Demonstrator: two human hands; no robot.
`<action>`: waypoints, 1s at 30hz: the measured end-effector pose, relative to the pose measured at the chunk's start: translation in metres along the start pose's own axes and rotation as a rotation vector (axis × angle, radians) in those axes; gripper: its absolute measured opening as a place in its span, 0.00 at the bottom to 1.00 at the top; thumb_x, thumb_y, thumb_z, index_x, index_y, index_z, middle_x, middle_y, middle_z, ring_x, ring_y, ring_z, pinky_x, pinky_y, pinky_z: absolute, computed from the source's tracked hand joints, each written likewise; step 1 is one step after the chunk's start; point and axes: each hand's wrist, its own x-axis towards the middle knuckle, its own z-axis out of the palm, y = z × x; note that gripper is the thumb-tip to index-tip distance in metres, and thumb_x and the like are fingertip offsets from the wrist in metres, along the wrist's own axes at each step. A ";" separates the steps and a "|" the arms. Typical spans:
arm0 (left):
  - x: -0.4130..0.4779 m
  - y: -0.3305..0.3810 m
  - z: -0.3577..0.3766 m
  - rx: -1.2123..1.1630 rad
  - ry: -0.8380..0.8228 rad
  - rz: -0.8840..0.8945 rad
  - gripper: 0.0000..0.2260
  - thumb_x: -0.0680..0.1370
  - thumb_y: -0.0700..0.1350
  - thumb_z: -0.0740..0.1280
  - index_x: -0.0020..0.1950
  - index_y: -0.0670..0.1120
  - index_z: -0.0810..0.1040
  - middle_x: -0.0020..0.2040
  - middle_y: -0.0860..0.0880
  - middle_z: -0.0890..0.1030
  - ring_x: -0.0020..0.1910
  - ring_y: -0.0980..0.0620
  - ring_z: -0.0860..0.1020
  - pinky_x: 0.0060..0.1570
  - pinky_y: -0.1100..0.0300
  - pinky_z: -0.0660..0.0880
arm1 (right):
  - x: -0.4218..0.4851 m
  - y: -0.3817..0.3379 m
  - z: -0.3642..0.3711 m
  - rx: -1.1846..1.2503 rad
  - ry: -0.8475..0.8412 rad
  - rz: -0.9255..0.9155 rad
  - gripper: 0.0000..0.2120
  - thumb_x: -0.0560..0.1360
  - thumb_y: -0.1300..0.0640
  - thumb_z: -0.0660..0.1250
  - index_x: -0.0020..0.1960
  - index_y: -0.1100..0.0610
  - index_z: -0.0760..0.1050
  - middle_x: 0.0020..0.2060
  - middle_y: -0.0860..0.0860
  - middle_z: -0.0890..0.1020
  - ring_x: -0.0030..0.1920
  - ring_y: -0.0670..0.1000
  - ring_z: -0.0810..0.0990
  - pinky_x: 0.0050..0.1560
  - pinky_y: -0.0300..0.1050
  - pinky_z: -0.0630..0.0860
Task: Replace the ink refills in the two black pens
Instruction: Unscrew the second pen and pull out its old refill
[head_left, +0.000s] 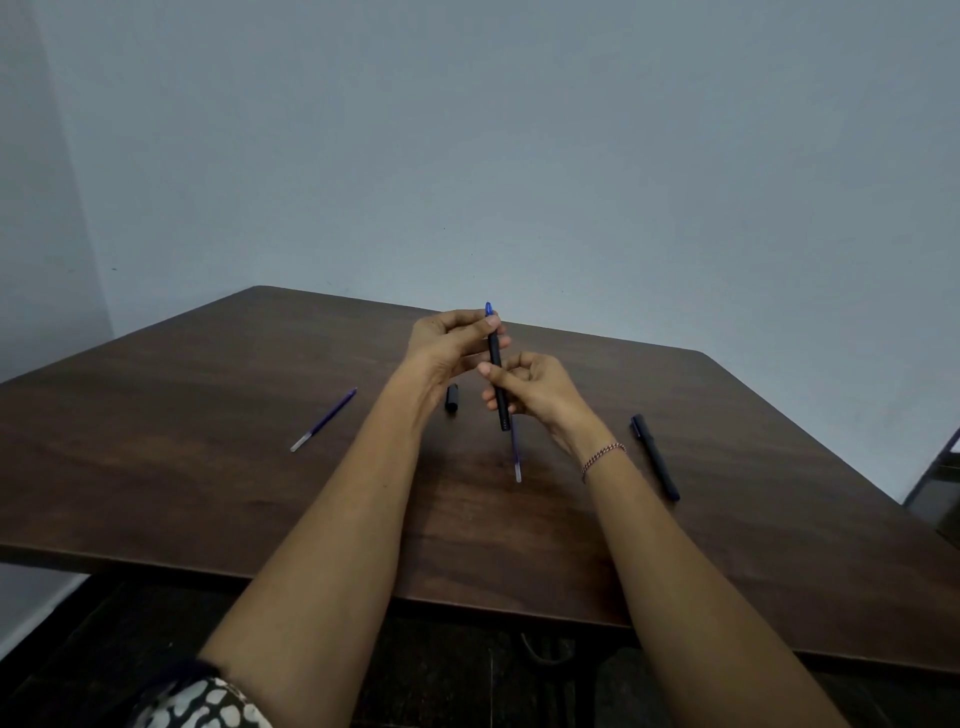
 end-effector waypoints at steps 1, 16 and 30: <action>0.000 0.001 0.001 0.007 0.024 0.016 0.07 0.72 0.37 0.72 0.48 0.39 0.78 0.41 0.44 0.83 0.40 0.48 0.84 0.38 0.59 0.81 | 0.000 0.000 0.000 0.014 -0.004 0.001 0.09 0.75 0.50 0.68 0.47 0.57 0.75 0.30 0.50 0.83 0.30 0.45 0.82 0.30 0.34 0.73; 0.006 0.000 0.012 0.062 -0.128 -0.030 0.12 0.82 0.43 0.56 0.56 0.43 0.78 0.48 0.47 0.84 0.46 0.53 0.83 0.44 0.62 0.79 | 0.007 0.003 -0.006 0.121 0.011 -0.005 0.06 0.77 0.56 0.65 0.45 0.57 0.79 0.32 0.52 0.82 0.31 0.43 0.81 0.32 0.31 0.75; 0.030 -0.009 0.026 0.035 -0.025 0.047 0.07 0.73 0.38 0.71 0.49 0.41 0.77 0.39 0.45 0.81 0.35 0.54 0.82 0.35 0.63 0.79 | 0.017 0.013 -0.010 0.035 0.327 -0.040 0.13 0.68 0.53 0.75 0.46 0.61 0.79 0.38 0.55 0.84 0.41 0.49 0.83 0.34 0.35 0.76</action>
